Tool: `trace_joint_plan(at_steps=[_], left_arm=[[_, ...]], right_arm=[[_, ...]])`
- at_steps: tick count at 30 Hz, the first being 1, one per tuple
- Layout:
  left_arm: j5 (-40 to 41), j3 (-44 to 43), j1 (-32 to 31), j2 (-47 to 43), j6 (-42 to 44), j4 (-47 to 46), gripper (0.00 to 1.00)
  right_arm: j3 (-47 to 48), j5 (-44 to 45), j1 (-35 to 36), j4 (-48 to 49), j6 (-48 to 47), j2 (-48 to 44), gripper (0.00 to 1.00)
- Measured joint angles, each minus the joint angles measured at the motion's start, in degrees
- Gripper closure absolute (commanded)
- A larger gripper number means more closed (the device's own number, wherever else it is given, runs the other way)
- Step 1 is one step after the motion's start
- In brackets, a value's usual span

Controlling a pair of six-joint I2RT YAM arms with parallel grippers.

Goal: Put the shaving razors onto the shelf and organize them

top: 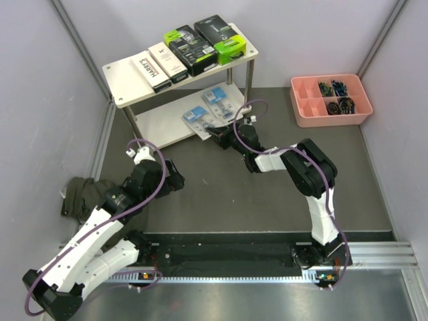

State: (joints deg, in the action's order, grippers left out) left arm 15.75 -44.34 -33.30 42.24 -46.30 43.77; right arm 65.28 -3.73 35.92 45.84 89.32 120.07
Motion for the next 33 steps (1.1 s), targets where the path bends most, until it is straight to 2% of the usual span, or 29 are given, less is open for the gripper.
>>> trace_joint_plan(at_steps=[8,19,29,33], left_arm=[[0.0,0.2,0.0,0.0,0.0,0.0,0.01],[0.0,0.3,0.0,0.0,0.1,0.0,0.01],[0.0,0.3,0.0,0.0,0.7,0.0,0.01],[0.0,0.3,0.0,0.0,1.0,0.0,0.01]], right_arm=[[1.4,0.9,0.0,2.4,2.2,3.3,0.92],[8.8,2.3,-0.1,2.2,4.4,8.5,0.91],[11.0,4.3,-0.1,1.1,5.4,10.6,0.85],[11.7,4.9,-0.1,0.4,5.4,10.8,0.78]])
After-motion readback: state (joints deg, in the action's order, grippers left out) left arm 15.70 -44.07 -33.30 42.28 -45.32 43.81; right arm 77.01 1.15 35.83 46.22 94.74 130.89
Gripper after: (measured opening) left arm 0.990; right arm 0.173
